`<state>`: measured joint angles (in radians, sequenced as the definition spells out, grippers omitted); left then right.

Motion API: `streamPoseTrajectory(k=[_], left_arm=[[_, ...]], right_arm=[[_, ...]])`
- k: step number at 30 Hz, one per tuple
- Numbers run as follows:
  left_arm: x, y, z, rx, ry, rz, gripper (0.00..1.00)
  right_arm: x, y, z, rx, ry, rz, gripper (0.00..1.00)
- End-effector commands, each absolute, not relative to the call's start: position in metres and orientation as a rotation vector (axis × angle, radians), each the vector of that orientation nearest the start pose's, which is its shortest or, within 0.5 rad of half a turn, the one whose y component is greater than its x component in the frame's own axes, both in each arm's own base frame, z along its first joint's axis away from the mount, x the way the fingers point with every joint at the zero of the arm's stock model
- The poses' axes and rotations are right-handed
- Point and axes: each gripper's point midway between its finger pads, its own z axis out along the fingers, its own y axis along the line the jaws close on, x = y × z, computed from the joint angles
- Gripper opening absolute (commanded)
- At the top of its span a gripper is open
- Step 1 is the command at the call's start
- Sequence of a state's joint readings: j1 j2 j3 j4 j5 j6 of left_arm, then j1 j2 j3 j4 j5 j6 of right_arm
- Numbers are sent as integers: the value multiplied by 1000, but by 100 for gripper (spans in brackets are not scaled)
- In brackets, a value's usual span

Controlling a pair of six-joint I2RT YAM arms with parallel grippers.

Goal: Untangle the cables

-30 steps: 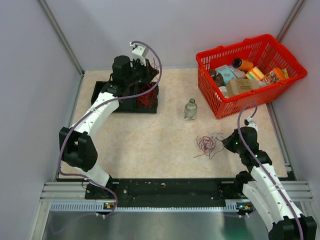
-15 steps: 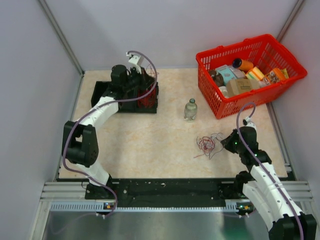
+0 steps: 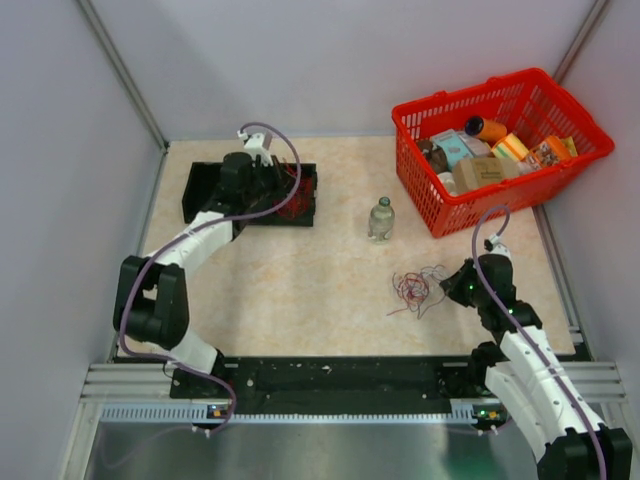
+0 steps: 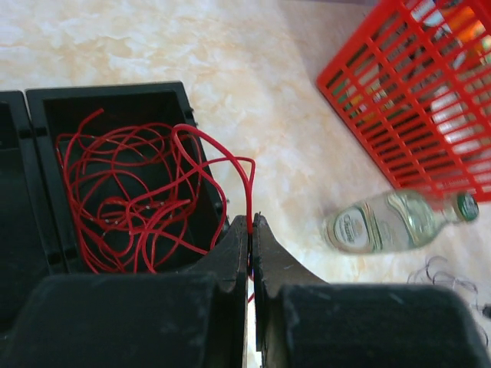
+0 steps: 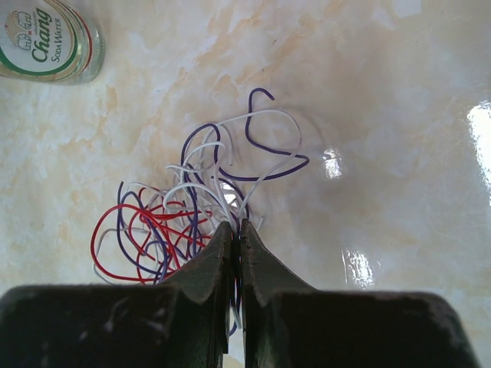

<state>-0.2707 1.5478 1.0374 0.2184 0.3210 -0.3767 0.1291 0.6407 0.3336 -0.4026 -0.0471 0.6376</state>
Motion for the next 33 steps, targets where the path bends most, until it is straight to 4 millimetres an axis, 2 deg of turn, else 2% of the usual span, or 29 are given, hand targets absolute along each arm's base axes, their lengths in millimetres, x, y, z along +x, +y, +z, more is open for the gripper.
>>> streamPoseTrajectory(k=[1, 4, 7, 8, 12, 14, 18, 19, 22, 25, 29, 30, 33], left_arm=[[469, -184, 195, -20, 2031, -659, 0], [484, -184, 176, -72, 2142, -654, 0], [498, -186, 166, -92, 2203, -639, 0], [507, -183, 168, -112, 2206, -608, 0], [522, -181, 153, -113, 2226, -575, 0], [528, -177, 140, -113, 2261, -526, 0], [523, -172, 114, -114, 2357, -473, 0], [519, -173, 114, -109, 2374, -485, 5], [509, -175, 128, -110, 2358, -499, 29], [499, -174, 151, -115, 2303, -512, 44], [486, -171, 177, -112, 2267, -517, 53], [483, -171, 184, -111, 2256, -517, 59], [472, -167, 207, -109, 2214, -521, 64]], right_arm=[[227, 61, 76, 543, 2203, 464, 1], [227, 62, 75, 541, 2205, 464, 1], [227, 61, 76, 542, 2203, 461, 1], [228, 61, 77, 539, 2197, 462, 1], [227, 61, 76, 538, 2200, 461, 1], [228, 61, 77, 539, 2199, 462, 1], [228, 61, 76, 541, 2198, 461, 1], [228, 61, 77, 539, 2197, 461, 1], [228, 62, 76, 539, 2199, 464, 1], [228, 63, 75, 534, 2204, 470, 1], [227, 63, 75, 530, 2204, 472, 1], [228, 63, 76, 530, 2202, 472, 1], [227, 65, 75, 519, 2206, 483, 1]])
